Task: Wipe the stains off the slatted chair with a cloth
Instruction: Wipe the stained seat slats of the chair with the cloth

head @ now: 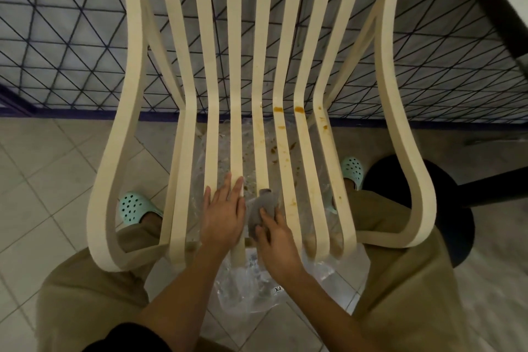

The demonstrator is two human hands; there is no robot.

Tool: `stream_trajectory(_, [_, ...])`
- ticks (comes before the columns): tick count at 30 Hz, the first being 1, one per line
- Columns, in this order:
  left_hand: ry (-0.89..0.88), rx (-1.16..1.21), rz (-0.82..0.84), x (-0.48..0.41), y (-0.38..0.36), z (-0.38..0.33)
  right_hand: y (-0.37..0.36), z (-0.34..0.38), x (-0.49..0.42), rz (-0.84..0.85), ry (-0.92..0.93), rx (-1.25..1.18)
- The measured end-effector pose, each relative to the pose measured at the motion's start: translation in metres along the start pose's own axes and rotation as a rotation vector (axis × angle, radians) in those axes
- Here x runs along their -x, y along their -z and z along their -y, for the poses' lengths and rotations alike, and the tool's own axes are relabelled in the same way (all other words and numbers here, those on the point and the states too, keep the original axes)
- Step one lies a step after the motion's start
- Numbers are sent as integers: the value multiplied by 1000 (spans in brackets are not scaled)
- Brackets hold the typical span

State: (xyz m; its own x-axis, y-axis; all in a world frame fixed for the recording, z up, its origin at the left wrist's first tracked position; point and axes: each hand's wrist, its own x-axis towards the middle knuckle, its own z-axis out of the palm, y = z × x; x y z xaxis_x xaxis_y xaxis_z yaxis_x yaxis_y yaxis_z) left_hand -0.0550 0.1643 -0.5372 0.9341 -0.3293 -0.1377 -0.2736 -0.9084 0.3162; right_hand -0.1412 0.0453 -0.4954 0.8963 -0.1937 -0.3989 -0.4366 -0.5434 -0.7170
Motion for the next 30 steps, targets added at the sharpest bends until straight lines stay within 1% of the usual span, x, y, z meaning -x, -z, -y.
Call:
stream_trajectory(3, [1,17,0,0,-3,1,13,-5,19,-110,19,-166])
stream_trajectory(6, [6,19,10,0,-3,2,24,-3,21,-117,2,-270])
stream_trajectory(9, [11,25,9,0,-1,0,26,0,8,-83,11,-232])
stream_trajectory(10, [12,26,13,0,0,0,24,2,3,-65,21,-178])
stream_trajectory(13, [8,23,23,-1,1,-2,9,5,-11,0,86,97])
stream_trajectory(15, [8,17,18,-2,1,-2,-2,2,-19,20,113,211])
stream_trajectory(17, [8,7,21,-2,1,-2,-7,-1,-26,17,158,271])
stream_trajectory(20, [9,5,13,-2,-1,0,-9,-4,-39,0,197,282])
stream_trajectory(26, [7,30,-22,-1,-4,1,-3,5,-82,-103,166,118])
stream_trajectory(30, [18,38,-15,-1,-6,3,5,16,-115,-117,159,97])
